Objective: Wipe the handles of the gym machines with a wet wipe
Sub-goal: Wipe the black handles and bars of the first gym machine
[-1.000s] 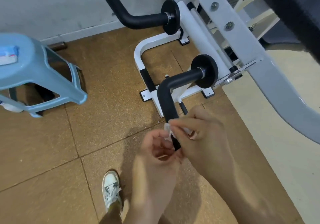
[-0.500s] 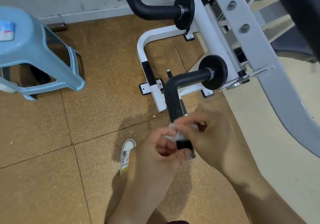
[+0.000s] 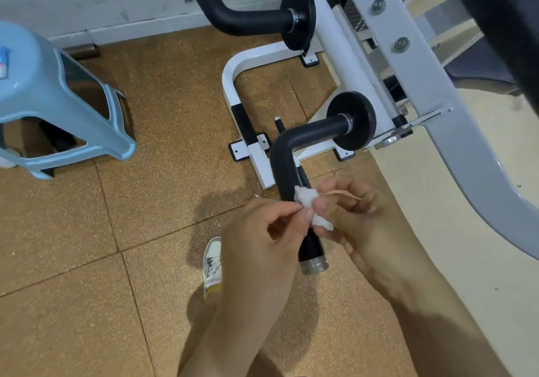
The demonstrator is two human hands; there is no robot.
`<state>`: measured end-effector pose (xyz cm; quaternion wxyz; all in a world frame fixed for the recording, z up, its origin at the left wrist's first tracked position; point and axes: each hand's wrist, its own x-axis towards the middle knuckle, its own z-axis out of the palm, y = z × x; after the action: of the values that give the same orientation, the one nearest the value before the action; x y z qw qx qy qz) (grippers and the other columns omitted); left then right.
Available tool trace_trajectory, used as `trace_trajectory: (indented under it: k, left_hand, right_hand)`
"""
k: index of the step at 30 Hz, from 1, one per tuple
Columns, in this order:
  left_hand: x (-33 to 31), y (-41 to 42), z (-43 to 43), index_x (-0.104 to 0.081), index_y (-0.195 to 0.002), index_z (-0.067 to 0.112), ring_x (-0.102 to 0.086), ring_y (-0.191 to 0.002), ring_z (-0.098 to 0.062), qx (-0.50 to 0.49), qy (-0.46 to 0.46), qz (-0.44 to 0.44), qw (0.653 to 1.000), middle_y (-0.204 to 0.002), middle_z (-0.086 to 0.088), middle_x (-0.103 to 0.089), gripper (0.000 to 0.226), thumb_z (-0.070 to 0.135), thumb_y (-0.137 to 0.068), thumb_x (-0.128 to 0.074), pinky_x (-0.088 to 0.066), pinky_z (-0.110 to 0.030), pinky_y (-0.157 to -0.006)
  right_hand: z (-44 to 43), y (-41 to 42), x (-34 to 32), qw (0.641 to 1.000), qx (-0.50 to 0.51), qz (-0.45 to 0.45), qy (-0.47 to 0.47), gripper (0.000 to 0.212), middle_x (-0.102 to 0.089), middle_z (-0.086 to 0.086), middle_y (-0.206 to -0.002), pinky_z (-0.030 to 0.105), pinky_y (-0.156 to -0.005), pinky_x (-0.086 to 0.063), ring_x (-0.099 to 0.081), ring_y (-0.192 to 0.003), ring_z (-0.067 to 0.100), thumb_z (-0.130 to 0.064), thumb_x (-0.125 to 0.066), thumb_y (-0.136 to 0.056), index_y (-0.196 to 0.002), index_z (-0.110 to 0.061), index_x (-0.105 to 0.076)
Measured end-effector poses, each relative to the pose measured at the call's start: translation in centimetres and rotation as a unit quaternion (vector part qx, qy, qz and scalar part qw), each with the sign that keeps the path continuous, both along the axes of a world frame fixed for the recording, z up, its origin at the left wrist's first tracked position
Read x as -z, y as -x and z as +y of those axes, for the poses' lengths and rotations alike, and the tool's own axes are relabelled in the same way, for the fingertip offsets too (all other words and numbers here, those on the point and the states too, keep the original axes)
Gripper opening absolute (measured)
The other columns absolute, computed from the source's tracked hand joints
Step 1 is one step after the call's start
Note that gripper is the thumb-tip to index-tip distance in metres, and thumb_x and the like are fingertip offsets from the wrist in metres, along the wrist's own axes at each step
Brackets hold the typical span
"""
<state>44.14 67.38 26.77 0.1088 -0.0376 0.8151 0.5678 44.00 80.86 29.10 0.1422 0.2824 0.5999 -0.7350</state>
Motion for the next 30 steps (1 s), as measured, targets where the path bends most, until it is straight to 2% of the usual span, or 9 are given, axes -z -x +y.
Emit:
trace_trajectory:
  k: [2,4,8,12,15,22,25,28,30]
  left_hand:
    - [0.2,0.1,-0.1,-0.071,-0.074,0.028,-0.06,-0.071,-0.003,-0.017,-0.028,-0.029,0.999,-0.073,0.013,-0.064,0.007,0.03,-0.08,-0.07,-0.045,-0.012,-0.063]
    - [0.5,0.0,0.0,-0.067,-0.07,0.026,-0.059,-0.068,-0.005,-0.021,-0.022,-0.027,0.999,-0.073,0.011,-0.063,0.01,0.028,-0.08,-0.071,-0.045,-0.013,-0.061]
    - [0.5,0.1,0.4,-0.062,-0.075,0.029,-0.058,-0.068,-0.011,-0.023,-0.026,-0.016,0.999,-0.074,0.007,-0.061,0.014,0.022,-0.079,-0.073,-0.047,-0.016,-0.059]
    - [0.9,0.4,-0.4,-0.071,-0.086,0.032,-0.06,-0.074,-0.004,-0.018,-0.073,-0.035,0.997,-0.076,0.01,-0.063,0.022,0.011,-0.082,-0.071,-0.046,-0.01,-0.064]
    - [1.2,0.9,-0.8,-0.071,-0.099,0.033,-0.061,-0.079,-0.003,-0.004,-0.08,-0.047,0.996,-0.081,0.009,-0.065,0.033,0.003,-0.086,-0.065,-0.045,-0.008,-0.067]
    - [1.2,2.0,-1.7,-0.062,-0.113,0.041,-0.06,-0.084,-0.004,0.065,-0.069,-0.072,0.993,-0.084,0.009,-0.06,0.05,0.0,-0.084,-0.065,-0.05,-0.014,-0.073]
    - [1.3,2.1,-1.9,-0.059,-0.117,0.045,-0.061,-0.087,-0.004,0.073,-0.053,-0.074,0.993,-0.087,0.008,-0.061,0.051,0.006,-0.085,-0.066,-0.051,-0.016,-0.075]
    - [1.1,2.5,-2.3,-0.056,-0.117,0.045,-0.06,-0.087,-0.001,0.078,-0.062,-0.073,0.992,-0.086,0.011,-0.063,0.046,0.011,-0.087,-0.064,-0.047,-0.01,-0.076]
    - [0.9,3.2,-2.7,-0.057,-0.117,0.043,-0.06,-0.087,0.0,0.086,-0.069,-0.074,0.991,-0.085,0.014,-0.064,0.04,0.014,-0.09,-0.061,-0.045,-0.007,-0.075]
  right_hand:
    - [-0.4,0.0,0.3,0.998,0.008,-0.002,-0.057,0.016,-0.067,0.007,-0.073,0.017,-0.049,-0.047,-0.058,-0.057,0.011,-0.016,-0.074,-0.072,-0.083,-0.006,-0.067]
    - [-0.8,-0.1,0.5,0.973,-0.034,0.036,-0.224,0.008,-0.063,-0.009,-0.066,0.01,-0.05,-0.041,-0.052,-0.054,0.001,-0.018,-0.076,-0.075,-0.077,-0.014,-0.069]
    - [-1.4,-1.0,0.3,0.856,-0.126,0.154,-0.477,0.015,-0.064,-0.017,-0.084,0.015,-0.068,-0.05,-0.06,-0.081,0.002,-0.012,-0.067,-0.085,-0.083,-0.026,-0.072]
    - [-1.3,-1.4,-0.2,0.843,-0.197,0.164,-0.473,0.018,-0.068,-0.016,-0.094,0.027,-0.072,-0.055,-0.064,-0.085,0.003,-0.019,-0.068,-0.086,-0.099,-0.028,-0.075]
    - [-1.4,0.6,0.5,0.828,-0.177,0.162,-0.507,0.017,-0.066,-0.012,-0.082,0.018,-0.069,-0.049,-0.059,-0.076,0.004,-0.014,-0.07,-0.083,-0.093,-0.026,-0.076]
    - [-2.7,-0.8,0.0,0.802,-0.19,0.175,-0.538,0.013,-0.057,-0.012,-0.071,0.018,-0.051,-0.043,-0.053,-0.06,0.006,-0.014,-0.073,-0.079,-0.077,-0.026,-0.076]
    - [-2.3,2.0,1.2,0.817,-0.149,0.154,-0.536,0.014,-0.061,-0.005,-0.074,0.026,-0.061,-0.048,-0.056,-0.066,0.008,-0.012,-0.069,-0.081,-0.079,-0.024,-0.075]
    - [-2.7,0.9,0.8,0.807,-0.138,0.181,-0.546,0.012,-0.056,-0.008,-0.069,0.01,-0.059,-0.039,-0.052,-0.065,0.01,-0.012,-0.068,-0.08,-0.075,-0.02,-0.075]
    - [-3.1,-1.0,0.1,0.805,-0.152,0.169,-0.548,0.013,-0.056,-0.008,-0.069,0.013,-0.055,-0.041,-0.051,-0.061,0.01,-0.011,-0.067,-0.079,-0.074,-0.02,-0.075]
